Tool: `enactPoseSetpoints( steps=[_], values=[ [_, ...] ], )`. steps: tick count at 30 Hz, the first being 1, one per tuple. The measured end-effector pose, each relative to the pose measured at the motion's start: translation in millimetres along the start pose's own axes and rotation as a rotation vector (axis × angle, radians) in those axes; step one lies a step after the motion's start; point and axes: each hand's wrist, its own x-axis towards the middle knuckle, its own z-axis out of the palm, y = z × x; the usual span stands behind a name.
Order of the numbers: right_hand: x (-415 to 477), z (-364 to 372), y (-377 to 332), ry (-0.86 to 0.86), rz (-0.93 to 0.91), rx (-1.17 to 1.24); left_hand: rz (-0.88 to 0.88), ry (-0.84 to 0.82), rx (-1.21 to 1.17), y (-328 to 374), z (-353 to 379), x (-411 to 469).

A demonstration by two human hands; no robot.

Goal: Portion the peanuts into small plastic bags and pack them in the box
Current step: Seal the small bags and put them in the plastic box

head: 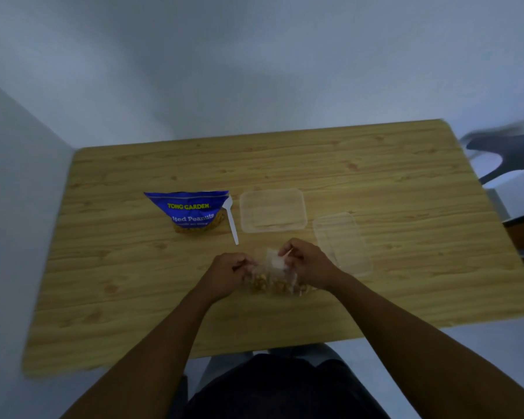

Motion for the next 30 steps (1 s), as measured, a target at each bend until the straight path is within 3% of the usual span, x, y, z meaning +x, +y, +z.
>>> enactPoseSetpoints(
  steps=[10,18,30],
  values=[
    [23,-62,-42,-0.121,0.150,0.315,-0.061,-0.021,-0.126,57,-39,32],
    [76,-91,-61,0.045,0.066,0.075,-0.049,0.072,-0.002,90,-52,87],
    [138,-77,-43,-0.243,0.082,-0.354,-0.039,-0.001,0.351,64,-30,137]
  ],
)
